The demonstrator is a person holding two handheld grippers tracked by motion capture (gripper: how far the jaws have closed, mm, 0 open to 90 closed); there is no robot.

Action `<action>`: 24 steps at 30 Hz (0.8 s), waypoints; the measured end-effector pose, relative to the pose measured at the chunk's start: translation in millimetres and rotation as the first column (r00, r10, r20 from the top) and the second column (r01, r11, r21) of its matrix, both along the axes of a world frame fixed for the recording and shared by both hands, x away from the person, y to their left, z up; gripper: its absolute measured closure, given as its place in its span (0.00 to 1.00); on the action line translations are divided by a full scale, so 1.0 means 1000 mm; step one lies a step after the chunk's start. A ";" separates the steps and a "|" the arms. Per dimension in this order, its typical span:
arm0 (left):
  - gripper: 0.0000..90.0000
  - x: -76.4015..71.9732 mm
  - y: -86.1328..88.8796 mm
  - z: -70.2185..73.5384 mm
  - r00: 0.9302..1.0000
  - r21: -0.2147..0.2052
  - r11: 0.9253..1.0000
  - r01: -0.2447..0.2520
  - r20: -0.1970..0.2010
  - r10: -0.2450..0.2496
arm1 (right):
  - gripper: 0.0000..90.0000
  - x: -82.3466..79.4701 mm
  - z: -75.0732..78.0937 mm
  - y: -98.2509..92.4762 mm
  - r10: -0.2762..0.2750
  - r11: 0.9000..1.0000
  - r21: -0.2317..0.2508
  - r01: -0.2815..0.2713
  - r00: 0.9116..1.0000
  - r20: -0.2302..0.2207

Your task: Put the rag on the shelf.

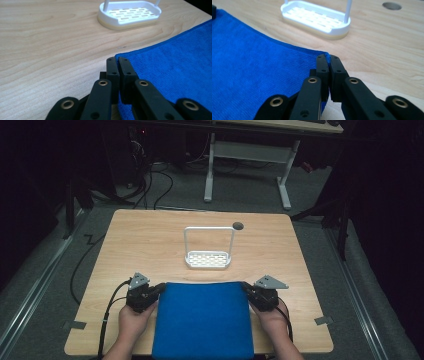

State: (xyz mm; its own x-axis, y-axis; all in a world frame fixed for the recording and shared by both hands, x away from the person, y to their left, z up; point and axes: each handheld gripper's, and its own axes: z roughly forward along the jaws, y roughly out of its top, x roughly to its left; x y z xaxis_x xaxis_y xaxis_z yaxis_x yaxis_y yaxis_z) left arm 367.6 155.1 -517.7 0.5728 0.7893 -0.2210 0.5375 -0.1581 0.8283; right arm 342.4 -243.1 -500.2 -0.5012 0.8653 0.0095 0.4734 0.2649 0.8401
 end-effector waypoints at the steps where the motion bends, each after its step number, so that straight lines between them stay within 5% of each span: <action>1: 0.98 0.000 0.000 0.000 1.000 0.000 1.000 0.000 0.000 0.000 | 0.98 0.000 0.000 0.000 0.000 1.000 0.000 0.000 1.000 0.000; 24: 0.98 0.016 -0.002 0.065 0.988 -0.066 0.998 -0.018 0.151 0.027 | 0.98 0.015 0.064 -0.002 -0.014 0.997 0.074 0.001 0.985 0.171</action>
State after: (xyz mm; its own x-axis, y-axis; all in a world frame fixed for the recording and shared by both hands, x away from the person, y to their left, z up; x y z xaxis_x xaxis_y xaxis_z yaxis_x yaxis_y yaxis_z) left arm 383.1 153.5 -452.5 0.5860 0.7894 -0.1830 0.4072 -0.0916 0.9087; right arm 357.4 -245.5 -436.7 -0.4941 0.8693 -0.0124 0.3229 0.1968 0.9258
